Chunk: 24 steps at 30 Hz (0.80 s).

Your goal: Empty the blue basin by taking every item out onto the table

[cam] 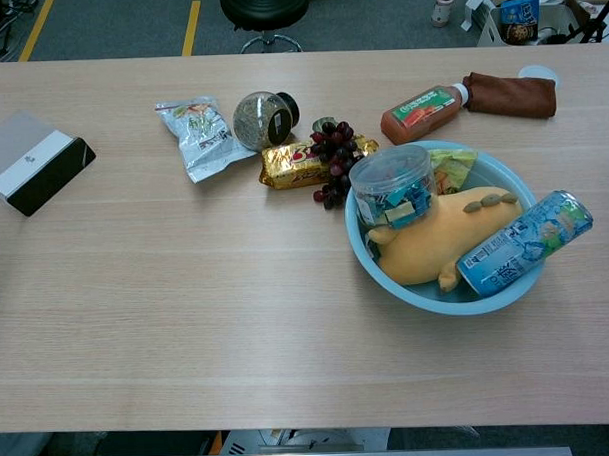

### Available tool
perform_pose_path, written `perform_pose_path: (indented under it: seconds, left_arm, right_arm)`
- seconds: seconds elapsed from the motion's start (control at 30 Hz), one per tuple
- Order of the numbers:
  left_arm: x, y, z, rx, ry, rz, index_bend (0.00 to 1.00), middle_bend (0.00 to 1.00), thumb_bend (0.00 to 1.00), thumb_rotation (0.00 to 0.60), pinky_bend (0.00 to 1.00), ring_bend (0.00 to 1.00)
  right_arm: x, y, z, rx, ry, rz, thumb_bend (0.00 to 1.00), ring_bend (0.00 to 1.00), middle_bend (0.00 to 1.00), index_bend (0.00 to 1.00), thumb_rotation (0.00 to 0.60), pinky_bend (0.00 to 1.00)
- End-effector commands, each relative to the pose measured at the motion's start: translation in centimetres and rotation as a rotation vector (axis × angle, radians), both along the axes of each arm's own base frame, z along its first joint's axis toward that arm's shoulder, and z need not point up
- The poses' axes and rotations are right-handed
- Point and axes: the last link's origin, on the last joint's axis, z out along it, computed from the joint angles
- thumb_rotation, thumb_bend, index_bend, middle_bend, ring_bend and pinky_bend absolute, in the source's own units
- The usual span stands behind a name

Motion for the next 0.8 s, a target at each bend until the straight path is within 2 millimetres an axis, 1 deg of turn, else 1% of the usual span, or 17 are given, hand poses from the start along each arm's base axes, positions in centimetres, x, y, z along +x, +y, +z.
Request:
perform_pose_path:
  seconds: [0.03, 0.23, 0.4, 0.6, 0.67, 0.8]
  left_arm:
    - [0.1, -0.1, 0.1, 0.001, -0.002, -0.001, 0.37, 0.38, 0.34, 0.600, 0.26, 0.31]
    - [0.2, -0.2, 0.3, 0.000, -0.007, -0.010, 0.37, 0.38, 0.34, 0.600, 0.26, 0.31]
    - [0.3, -0.3, 0.2, -0.004, -0.014, -0.015, 0.37, 0.38, 0.34, 0.600, 0.26, 0.31]
    - [0.3, -0.2, -0.3, -0.011, -0.019, -0.013, 0.36, 0.38, 0.34, 0.600, 0.26, 0.31]
    - [0.5, -0.2, -0.3, -0.012, -0.021, -0.011, 0.36, 0.38, 0.34, 0.600, 0.26, 0.31]
    - [0.6, -0.1, -0.4, -0.011, -0.021, -0.007, 0.36, 0.38, 0.34, 0.600, 0.26, 0.30]
  right_arm:
    - [0.0, 0.0, -0.1, 0.001, -0.002, -0.002, 0.15, 0.22, 0.30, 0.26, 0.600, 0.27]
    - [0.4, 0.3, 0.0, -0.002, -0.004, 0.008, 0.16, 0.22, 0.30, 0.26, 0.600, 0.27]
    - [0.7, 0.7, 0.7, -0.003, -0.002, 0.013, 0.16, 0.22, 0.30, 0.26, 0.600, 0.27]
    - [1.5, 0.5, 0.9, 0.073, -0.018, 0.015, 0.15, 0.22, 0.30, 0.26, 0.600, 0.29]
    - [1.8, 0.3, 0.9, 0.112, -0.009, 0.011, 0.12, 0.22, 0.30, 0.26, 0.600, 0.31]
    - [2.3, -0.4, 0.4, 0.192, 0.024, 0.002, 0.01, 0.24, 0.30, 0.24, 0.600, 0.35]
